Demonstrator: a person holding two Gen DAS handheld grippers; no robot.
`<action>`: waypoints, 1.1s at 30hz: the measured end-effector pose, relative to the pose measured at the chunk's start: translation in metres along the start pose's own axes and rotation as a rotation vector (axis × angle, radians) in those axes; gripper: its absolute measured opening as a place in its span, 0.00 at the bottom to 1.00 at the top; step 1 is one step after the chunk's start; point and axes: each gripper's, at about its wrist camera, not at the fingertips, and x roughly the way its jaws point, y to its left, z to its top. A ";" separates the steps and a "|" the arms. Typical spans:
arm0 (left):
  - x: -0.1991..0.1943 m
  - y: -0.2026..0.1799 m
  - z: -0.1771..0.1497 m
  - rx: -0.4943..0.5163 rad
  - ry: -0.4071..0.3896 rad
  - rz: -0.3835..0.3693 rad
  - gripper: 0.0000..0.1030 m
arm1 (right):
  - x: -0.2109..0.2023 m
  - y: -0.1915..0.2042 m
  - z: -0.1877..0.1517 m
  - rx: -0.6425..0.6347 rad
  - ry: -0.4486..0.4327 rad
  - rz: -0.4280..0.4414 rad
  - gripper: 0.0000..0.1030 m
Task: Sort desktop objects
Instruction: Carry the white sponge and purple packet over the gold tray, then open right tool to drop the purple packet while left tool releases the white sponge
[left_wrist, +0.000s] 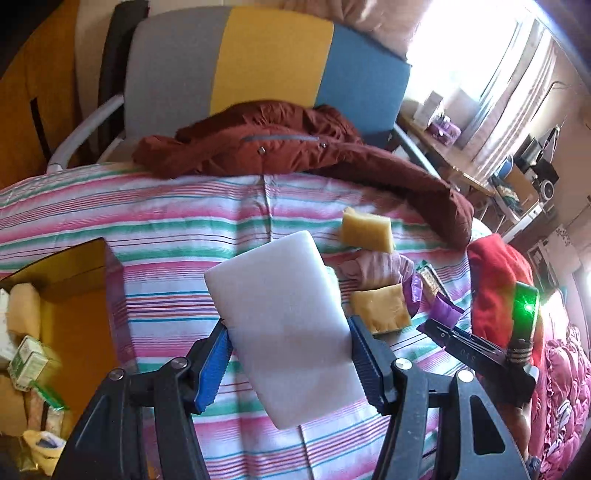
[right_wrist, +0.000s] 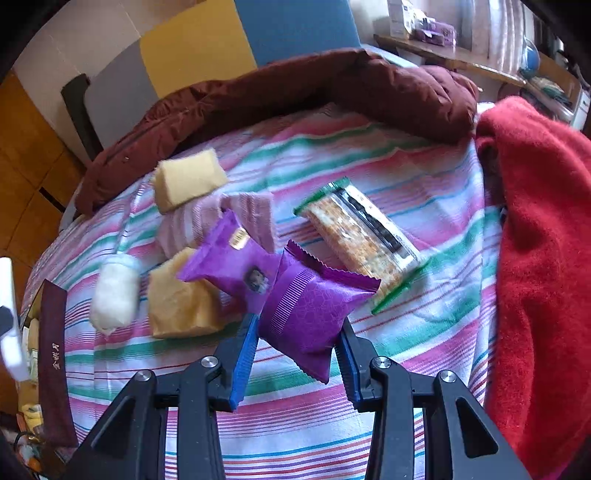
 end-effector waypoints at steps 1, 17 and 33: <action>-0.008 0.003 -0.002 -0.008 -0.007 -0.006 0.60 | -0.003 0.003 0.000 -0.013 -0.014 0.010 0.40; -0.112 0.076 -0.024 -0.066 -0.179 0.040 0.61 | -0.024 0.036 -0.005 -0.148 -0.120 0.058 0.40; -0.128 0.219 -0.087 -0.207 -0.152 0.185 0.61 | -0.071 0.170 -0.054 -0.354 -0.138 0.322 0.40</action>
